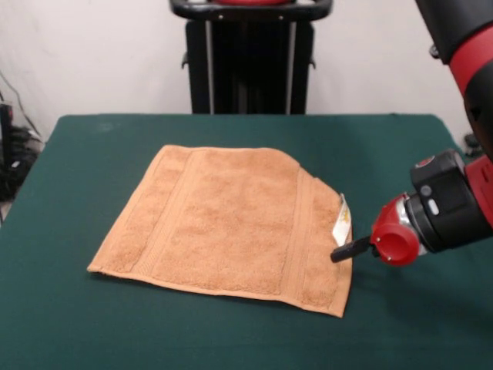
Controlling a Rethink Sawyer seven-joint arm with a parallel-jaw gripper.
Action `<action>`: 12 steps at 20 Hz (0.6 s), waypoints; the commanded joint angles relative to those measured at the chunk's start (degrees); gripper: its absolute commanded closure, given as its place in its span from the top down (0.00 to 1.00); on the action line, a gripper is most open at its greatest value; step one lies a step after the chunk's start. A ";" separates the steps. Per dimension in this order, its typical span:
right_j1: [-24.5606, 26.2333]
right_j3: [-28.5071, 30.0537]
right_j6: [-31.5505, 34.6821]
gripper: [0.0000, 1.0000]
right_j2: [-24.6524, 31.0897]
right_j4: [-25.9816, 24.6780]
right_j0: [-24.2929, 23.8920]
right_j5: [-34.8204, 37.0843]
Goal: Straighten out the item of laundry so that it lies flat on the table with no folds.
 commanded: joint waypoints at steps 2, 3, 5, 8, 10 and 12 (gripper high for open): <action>3.51 -1.88 2.18 0.00 5.77 2.65 1.78 2.81; 3.70 -2.26 2.38 0.00 5.68 2.76 1.85 2.85; 3.89 -2.41 2.89 0.00 5.52 3.12 1.94 2.43; 3.70 -1.93 3.11 0.00 5.20 3.64 2.01 2.07; 3.83 -1.99 3.43 0.00 5.01 3.88 2.07 1.98; 4.07 -2.21 3.66 0.00 5.13 4.17 2.04 2.16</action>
